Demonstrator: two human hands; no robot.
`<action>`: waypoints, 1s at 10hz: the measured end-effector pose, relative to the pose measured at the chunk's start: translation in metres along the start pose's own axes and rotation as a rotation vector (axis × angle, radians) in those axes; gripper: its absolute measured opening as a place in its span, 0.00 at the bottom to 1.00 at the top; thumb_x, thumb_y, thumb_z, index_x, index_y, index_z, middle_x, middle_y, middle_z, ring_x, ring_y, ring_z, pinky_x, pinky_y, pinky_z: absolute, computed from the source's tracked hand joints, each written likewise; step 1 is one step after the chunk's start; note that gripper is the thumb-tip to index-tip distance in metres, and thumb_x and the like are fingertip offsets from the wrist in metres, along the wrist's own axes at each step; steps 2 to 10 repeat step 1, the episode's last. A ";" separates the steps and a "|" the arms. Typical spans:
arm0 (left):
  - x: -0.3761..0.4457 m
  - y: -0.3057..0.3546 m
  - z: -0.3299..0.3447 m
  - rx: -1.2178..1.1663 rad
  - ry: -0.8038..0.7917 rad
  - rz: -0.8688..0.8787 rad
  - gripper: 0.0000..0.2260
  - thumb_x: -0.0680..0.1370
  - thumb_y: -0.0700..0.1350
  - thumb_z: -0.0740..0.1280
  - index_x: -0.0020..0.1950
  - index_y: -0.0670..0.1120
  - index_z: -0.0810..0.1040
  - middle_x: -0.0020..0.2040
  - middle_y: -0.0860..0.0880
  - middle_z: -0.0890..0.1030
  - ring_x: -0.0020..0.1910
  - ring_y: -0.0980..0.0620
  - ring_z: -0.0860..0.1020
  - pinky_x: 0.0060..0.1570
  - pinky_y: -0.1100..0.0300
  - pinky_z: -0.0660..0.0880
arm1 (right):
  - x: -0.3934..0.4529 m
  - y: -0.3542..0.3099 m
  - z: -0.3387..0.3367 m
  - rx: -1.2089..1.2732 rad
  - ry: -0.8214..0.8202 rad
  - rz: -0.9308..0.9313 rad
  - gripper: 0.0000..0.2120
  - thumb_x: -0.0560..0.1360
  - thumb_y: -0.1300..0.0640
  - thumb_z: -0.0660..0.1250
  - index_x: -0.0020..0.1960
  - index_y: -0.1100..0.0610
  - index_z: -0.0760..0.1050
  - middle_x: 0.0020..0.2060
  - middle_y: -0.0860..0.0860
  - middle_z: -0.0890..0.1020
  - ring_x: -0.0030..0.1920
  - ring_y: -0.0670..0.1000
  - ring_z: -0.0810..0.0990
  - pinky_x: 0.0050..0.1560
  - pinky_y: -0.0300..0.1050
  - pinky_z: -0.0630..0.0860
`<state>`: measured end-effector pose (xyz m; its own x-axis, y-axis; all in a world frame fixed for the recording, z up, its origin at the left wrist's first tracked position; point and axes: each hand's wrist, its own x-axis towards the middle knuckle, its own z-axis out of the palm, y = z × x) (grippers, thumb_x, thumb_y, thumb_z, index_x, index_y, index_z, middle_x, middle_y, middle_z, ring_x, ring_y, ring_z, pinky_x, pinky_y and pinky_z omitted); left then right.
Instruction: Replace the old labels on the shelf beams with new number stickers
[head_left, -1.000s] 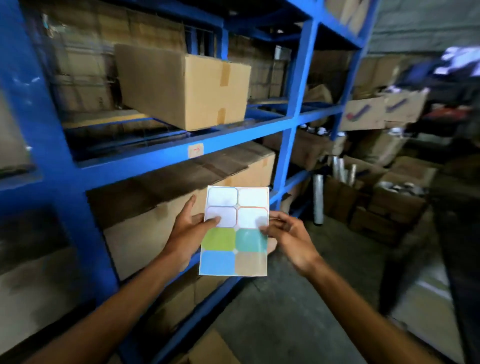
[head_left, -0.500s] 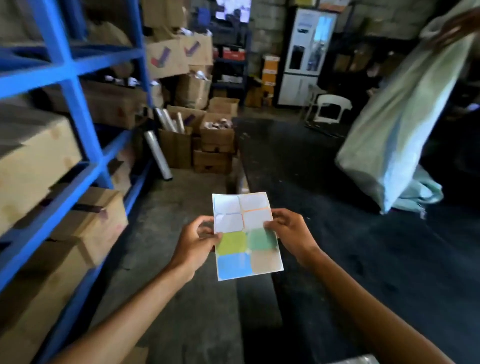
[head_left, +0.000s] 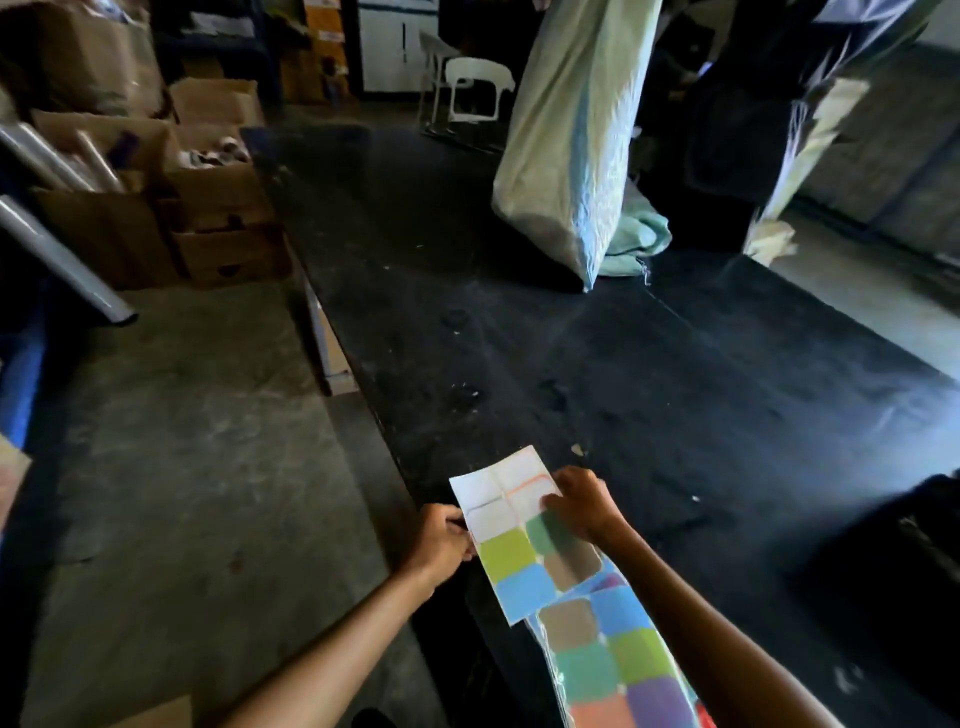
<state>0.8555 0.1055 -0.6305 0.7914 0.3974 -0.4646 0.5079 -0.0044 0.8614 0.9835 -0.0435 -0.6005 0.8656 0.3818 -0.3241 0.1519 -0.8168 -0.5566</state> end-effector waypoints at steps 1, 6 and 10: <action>0.008 -0.002 0.010 0.100 0.053 0.000 0.16 0.75 0.32 0.64 0.32 0.50 0.71 0.26 0.47 0.77 0.30 0.48 0.77 0.42 0.52 0.79 | -0.002 0.008 0.004 -0.051 0.058 0.058 0.08 0.70 0.57 0.67 0.48 0.58 0.77 0.45 0.54 0.80 0.46 0.55 0.79 0.44 0.47 0.74; 0.008 -0.002 0.010 0.100 0.053 0.000 0.16 0.75 0.32 0.64 0.32 0.50 0.71 0.26 0.47 0.77 0.30 0.48 0.77 0.42 0.52 0.79 | -0.002 0.008 0.004 -0.051 0.058 0.058 0.08 0.70 0.57 0.67 0.48 0.58 0.77 0.45 0.54 0.80 0.46 0.55 0.79 0.44 0.47 0.74; 0.008 -0.002 0.010 0.100 0.053 0.000 0.16 0.75 0.32 0.64 0.32 0.50 0.71 0.26 0.47 0.77 0.30 0.48 0.77 0.42 0.52 0.79 | -0.002 0.008 0.004 -0.051 0.058 0.058 0.08 0.70 0.57 0.67 0.48 0.58 0.77 0.45 0.54 0.80 0.46 0.55 0.79 0.44 0.47 0.74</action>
